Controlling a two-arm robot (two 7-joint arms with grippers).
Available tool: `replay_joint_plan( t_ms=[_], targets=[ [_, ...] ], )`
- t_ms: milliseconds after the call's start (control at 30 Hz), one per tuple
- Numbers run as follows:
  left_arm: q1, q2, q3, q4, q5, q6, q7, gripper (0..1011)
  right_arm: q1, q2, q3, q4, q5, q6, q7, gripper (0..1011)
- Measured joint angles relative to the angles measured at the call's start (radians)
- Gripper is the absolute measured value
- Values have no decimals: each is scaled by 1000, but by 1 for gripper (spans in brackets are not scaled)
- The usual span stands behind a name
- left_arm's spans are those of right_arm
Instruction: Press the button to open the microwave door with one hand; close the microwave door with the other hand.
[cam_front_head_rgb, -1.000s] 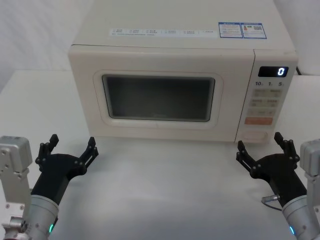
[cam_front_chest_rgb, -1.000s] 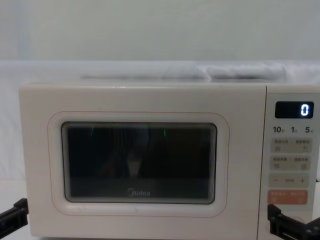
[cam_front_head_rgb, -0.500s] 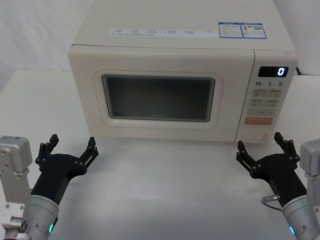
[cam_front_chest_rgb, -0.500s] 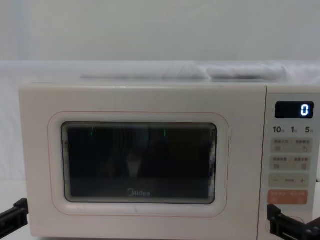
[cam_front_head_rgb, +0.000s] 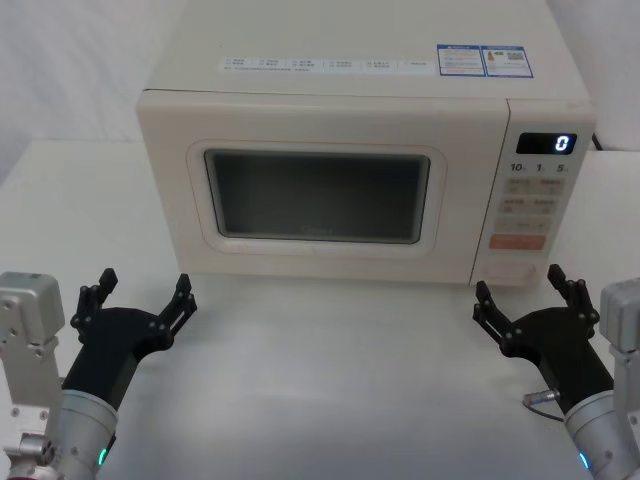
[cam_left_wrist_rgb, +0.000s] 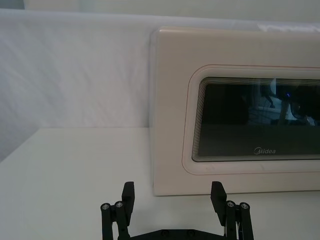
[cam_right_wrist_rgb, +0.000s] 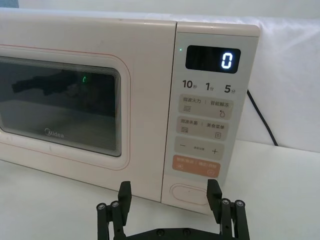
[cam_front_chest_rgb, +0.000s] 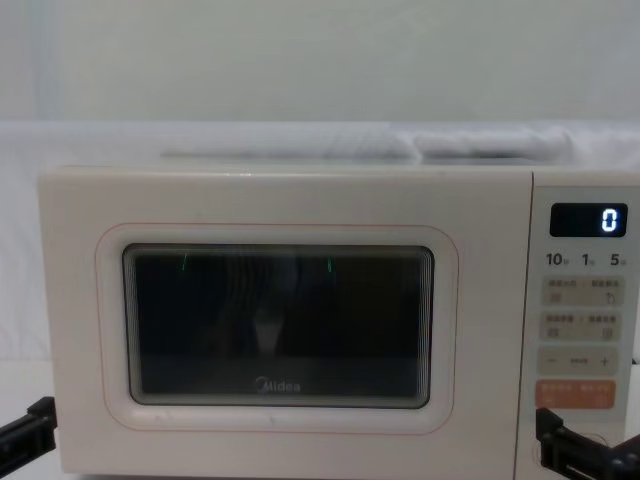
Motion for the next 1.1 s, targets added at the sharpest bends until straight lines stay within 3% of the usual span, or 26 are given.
replay_joint_plan(
  t_ms=[267, 667, 900, 1000, 1100],
  targets=[
    [0, 0, 0, 0, 0, 0, 0, 1001, 0, 0, 0, 0, 0, 0, 0, 838],
    [0, 0, 0, 0, 0, 0, 0, 1001, 0, 0, 0, 0, 0, 0, 0, 426],
    [0, 0, 0, 0, 0, 0, 0, 1001, 0, 0, 0, 0, 0, 0, 0, 242],
    [0, 0, 0, 0, 0, 0, 0, 1001, 0, 0, 0, 0, 0, 0, 0, 110],
    [0, 0, 0, 0, 0, 0, 0, 1001, 0, 0, 0, 0, 0, 0, 0, 56]
  ],
)
